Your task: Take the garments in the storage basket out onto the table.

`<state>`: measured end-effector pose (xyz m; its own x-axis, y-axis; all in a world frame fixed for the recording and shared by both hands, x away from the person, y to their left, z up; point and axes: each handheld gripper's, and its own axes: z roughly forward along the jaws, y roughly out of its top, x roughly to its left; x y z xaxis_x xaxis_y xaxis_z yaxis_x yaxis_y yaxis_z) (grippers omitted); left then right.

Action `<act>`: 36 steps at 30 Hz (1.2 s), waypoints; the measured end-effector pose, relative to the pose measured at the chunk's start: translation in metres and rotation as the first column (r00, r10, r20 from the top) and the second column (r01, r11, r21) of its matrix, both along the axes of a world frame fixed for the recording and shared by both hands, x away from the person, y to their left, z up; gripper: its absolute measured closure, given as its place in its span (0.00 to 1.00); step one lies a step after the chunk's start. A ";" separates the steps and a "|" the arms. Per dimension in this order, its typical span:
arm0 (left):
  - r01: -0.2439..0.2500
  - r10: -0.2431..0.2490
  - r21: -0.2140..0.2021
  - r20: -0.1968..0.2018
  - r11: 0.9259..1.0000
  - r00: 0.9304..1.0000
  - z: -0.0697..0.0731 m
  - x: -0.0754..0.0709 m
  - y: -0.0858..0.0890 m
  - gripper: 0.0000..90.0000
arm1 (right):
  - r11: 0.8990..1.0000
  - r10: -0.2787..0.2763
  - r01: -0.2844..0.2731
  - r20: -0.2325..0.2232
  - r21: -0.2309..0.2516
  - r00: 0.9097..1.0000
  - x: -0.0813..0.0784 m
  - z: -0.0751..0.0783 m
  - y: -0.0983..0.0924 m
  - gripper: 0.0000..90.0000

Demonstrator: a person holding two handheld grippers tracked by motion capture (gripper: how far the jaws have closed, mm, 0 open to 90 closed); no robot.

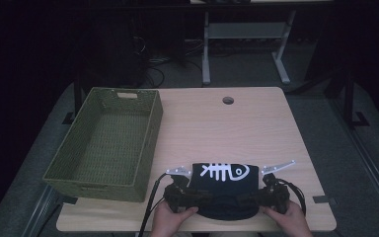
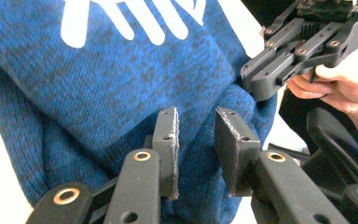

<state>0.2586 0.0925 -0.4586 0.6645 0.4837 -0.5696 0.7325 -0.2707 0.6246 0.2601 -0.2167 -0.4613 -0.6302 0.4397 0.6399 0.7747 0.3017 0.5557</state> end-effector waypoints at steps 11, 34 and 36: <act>0.010 -0.010 0.024 -0.006 1.000 1.000 -0.007 0.000 -0.006 0.79 | 0.997 0.053 -0.053 -0.010 -0.060 0.999 0.006 -0.007 0.027 0.92; -0.047 0.047 0.022 0.010 0.999 0.999 -0.007 0.008 0.004 0.79 | 0.999 -0.035 0.035 0.009 -0.042 0.999 0.016 -0.008 0.007 0.91; -0.051 0.051 0.019 0.014 0.998 0.999 -0.010 0.006 0.004 0.80 | 0.998 -0.040 0.040 0.001 -0.042 0.999 0.016 -0.012 0.007 0.93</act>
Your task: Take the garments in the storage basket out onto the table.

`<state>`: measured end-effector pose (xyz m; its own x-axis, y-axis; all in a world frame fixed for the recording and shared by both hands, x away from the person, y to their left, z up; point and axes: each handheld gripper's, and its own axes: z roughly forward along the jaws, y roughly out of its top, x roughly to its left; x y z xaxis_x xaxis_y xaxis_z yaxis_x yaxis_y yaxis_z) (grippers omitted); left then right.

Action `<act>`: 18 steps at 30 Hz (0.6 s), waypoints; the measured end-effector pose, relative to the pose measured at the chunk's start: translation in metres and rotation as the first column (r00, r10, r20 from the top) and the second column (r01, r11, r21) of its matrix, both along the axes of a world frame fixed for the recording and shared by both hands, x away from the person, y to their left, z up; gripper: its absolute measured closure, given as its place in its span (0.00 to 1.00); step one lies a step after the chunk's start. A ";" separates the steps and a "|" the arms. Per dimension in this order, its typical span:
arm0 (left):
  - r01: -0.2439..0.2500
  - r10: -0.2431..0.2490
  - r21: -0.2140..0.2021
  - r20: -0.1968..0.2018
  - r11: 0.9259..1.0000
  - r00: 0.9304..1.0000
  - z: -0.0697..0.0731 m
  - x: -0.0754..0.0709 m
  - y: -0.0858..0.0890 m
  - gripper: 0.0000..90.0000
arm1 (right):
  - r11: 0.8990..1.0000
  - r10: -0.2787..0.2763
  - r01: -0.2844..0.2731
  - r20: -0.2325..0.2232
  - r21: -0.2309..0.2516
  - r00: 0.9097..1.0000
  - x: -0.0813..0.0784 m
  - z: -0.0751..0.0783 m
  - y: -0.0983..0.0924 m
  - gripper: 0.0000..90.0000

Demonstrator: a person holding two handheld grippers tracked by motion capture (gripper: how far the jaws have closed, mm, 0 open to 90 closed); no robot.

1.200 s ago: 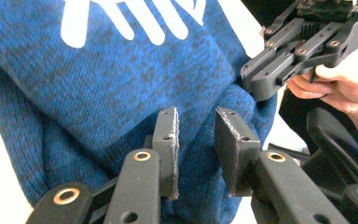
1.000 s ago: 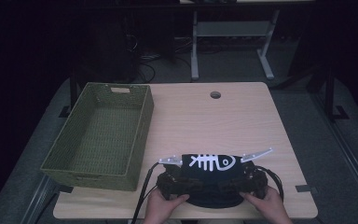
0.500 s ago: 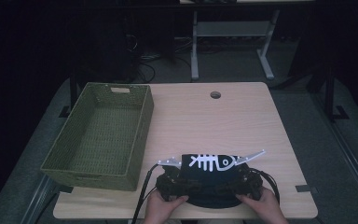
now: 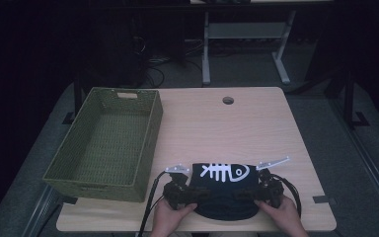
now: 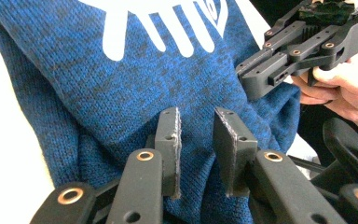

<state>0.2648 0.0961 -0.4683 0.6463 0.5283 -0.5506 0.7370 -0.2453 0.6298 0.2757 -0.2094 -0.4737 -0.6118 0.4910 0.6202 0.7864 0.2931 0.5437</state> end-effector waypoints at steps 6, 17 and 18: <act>-0.003 0.003 -0.009 0.006 1.000 1.000 0.006 -0.001 0.003 0.78 | 1.000 -0.007 0.007 0.012 0.005 1.000 -0.002 0.004 -0.001 0.87; -0.095 0.097 -0.035 0.038 0.995 0.995 0.020 0.008 0.019 0.75 | 0.996 -0.093 0.092 0.074 0.016 0.993 -0.003 0.020 -0.024 0.79; -0.109 0.110 -0.030 0.041 0.994 0.993 0.020 0.009 0.021 0.75 | 0.994 -0.106 0.105 0.075 0.011 0.992 -0.003 0.022 -0.027 0.77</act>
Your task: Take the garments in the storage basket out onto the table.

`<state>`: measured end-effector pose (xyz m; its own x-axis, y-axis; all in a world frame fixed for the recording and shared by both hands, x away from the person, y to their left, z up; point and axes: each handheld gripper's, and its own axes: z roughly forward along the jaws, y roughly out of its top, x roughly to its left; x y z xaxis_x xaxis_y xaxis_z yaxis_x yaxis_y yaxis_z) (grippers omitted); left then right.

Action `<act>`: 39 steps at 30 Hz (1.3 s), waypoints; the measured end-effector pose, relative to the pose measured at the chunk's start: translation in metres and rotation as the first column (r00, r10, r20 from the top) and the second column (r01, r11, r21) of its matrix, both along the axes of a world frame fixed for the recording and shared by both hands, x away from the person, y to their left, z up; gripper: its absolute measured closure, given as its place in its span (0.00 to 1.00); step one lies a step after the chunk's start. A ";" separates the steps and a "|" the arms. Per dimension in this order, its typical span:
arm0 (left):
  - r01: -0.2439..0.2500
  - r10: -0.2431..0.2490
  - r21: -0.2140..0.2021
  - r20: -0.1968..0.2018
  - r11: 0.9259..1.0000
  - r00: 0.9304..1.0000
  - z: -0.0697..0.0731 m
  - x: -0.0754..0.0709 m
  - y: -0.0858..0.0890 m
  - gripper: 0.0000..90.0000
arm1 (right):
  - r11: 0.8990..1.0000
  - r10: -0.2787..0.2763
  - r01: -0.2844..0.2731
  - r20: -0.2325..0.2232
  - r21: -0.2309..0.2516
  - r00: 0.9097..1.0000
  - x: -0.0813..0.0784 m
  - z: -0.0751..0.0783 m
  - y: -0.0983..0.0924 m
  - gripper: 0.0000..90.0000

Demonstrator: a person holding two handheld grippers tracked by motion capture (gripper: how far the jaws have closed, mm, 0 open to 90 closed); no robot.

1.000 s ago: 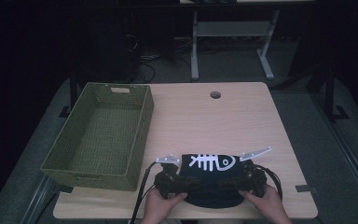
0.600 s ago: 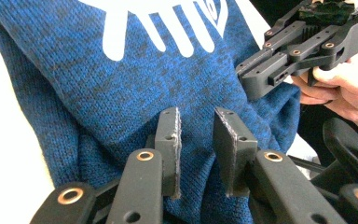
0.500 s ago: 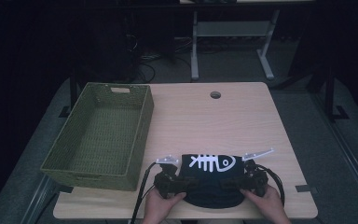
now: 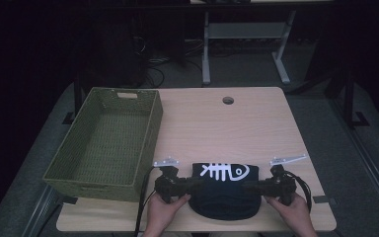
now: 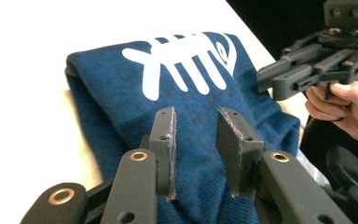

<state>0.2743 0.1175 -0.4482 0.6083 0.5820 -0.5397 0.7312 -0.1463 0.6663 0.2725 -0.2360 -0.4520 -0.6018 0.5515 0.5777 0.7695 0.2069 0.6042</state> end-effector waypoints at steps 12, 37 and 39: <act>-0.060 0.061 0.039 -0.018 0.997 0.998 -0.007 0.003 0.006 0.67 | 0.994 -0.104 0.104 0.016 -0.033 0.994 -0.002 -0.001 -0.025 0.70; -0.065 0.069 0.057 -0.071 0.996 0.995 -0.020 0.004 0.002 0.53 | 0.985 -0.155 0.152 -0.031 -0.084 0.987 -0.001 -0.019 -0.028 0.57; -0.067 0.071 0.059 -0.070 0.996 0.995 -0.020 0.004 0.002 0.53 | 0.984 -0.161 0.157 -0.043 -0.086 0.986 -0.001 -0.020 -0.028 0.57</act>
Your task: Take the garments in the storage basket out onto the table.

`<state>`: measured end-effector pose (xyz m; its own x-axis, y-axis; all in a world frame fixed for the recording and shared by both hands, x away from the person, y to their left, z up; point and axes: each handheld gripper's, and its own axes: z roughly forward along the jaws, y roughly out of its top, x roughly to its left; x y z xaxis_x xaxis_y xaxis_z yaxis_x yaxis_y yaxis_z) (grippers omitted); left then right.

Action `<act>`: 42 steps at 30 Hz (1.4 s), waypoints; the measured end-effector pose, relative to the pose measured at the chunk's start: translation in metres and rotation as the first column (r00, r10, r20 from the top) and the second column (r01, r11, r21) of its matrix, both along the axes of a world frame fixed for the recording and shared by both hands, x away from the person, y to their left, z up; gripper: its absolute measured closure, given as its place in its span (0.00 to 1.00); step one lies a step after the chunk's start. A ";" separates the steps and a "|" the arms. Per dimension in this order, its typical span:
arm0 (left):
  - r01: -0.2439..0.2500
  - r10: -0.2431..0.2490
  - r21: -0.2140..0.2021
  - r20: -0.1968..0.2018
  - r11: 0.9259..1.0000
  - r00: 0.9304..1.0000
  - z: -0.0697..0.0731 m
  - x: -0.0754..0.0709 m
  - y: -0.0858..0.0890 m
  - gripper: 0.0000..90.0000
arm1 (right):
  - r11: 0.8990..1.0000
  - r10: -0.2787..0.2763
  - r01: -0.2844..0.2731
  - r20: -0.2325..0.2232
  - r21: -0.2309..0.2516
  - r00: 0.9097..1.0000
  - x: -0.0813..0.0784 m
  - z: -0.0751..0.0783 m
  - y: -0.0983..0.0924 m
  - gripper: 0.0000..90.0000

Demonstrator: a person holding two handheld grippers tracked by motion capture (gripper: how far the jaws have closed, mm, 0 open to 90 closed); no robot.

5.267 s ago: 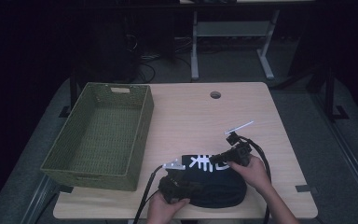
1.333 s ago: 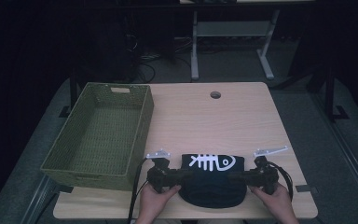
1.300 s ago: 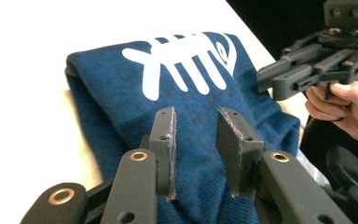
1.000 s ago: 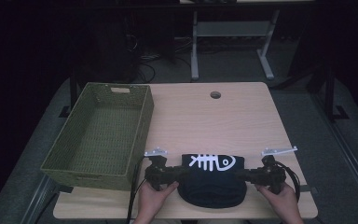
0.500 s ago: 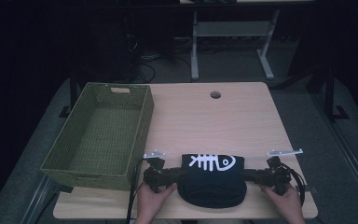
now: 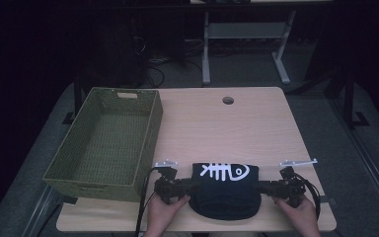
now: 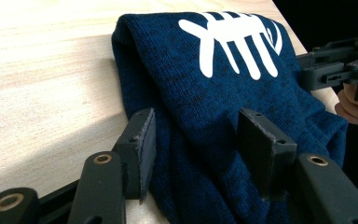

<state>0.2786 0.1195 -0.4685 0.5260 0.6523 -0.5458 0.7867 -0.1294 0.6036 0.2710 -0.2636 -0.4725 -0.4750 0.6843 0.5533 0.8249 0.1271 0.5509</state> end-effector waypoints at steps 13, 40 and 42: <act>-0.010 0.010 0.000 -0.010 1.000 1.000 0.000 0.001 -0.001 0.49 | 1.000 -0.011 0.011 -0.016 0.000 1.000 -0.002 -0.001 -0.002 0.58; -0.060 0.060 -0.018 -0.020 0.998 0.998 -0.006 0.010 -0.009 0.45 | 0.999 -0.039 0.039 -0.006 -0.004 0.999 0.003 -0.004 0.010 0.70; -0.055 0.054 -0.021 -0.024 0.998 0.998 -0.007 0.010 -0.012 0.48 | 0.999 -0.033 0.033 0.004 -0.005 0.999 0.003 -0.005 0.012 0.74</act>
<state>0.2888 0.1072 -0.4753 0.4770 0.6675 -0.5718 0.8061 -0.0730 0.5872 0.2736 -0.2516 -0.4777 -0.4537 0.7025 0.5483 0.8267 0.1021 0.5532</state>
